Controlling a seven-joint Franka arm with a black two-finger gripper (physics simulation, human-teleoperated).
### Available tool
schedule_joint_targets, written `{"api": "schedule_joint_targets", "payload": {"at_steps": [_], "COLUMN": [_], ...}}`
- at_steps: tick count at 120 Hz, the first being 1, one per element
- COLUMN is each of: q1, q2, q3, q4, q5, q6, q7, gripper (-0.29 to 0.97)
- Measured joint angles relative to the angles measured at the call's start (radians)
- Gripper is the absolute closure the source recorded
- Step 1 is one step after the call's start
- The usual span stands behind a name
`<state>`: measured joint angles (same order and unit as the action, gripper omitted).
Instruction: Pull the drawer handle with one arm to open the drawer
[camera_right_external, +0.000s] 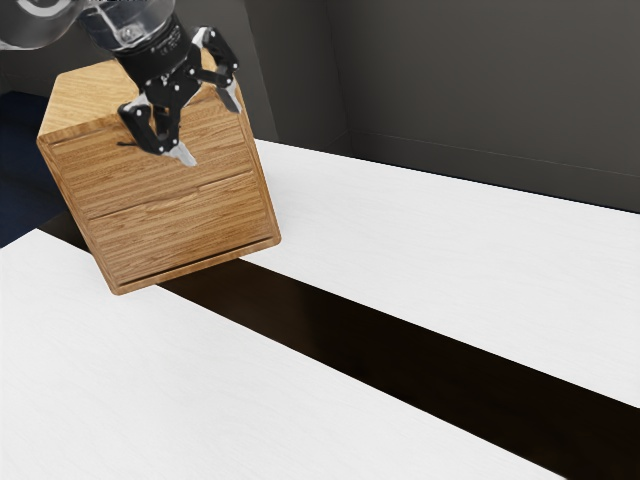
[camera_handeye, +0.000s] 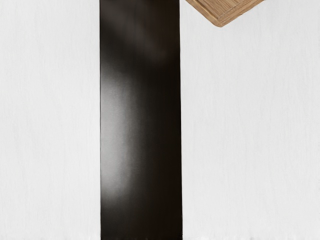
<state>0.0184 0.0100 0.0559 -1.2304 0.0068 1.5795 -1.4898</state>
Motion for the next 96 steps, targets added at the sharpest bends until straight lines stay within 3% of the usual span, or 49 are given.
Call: {"api": "schedule_joint_targets", "payload": {"at_steps": [26,34,38,45,50,54,58,64,67,70,78,86,96], "q1": [-0.329,-0.479,-0.482,-0.371,-0.217,0.012,0.415,1.057,1.291,1.448,1.689,1.919,2.055], "q2": [0.015,0.017,0.02,0.022,0.023,0.021,0.013,-0.027,-0.062,-0.092,-0.228,-0.474,-0.572], "q3": [0.297,0.509,0.571,0.6,0.568,0.437,0.099,-0.506,-0.711,-0.839,-0.989,-1.033,-1.092], "q4": [-0.01,-0.025,-0.032,-0.035,-0.037,-0.038,-0.04,-0.058,-0.071,-0.082,-0.138,-0.234,-0.272], "q5": [-0.002,-0.013,-0.02,-0.027,-0.031,-0.034,-0.035,-0.034,-0.035,-0.035,-0.068,-0.214,-0.342], "q6": [0.031,0.035,0.037,0.039,0.04,0.04,0.037,0.028,0.022,0.018,0.009,0.015,0.026], "q7": [-0.138,-0.181,-0.201,-0.232,-0.251,-0.266,-0.279,-0.297,-0.306,-0.315,-0.334,-0.333,-0.326], "gripper": [0.04,0.04,0.04,0.03,0.03,0.03,0.03,0.03,0.03,0.03,0.03,0.03,0.03]}}
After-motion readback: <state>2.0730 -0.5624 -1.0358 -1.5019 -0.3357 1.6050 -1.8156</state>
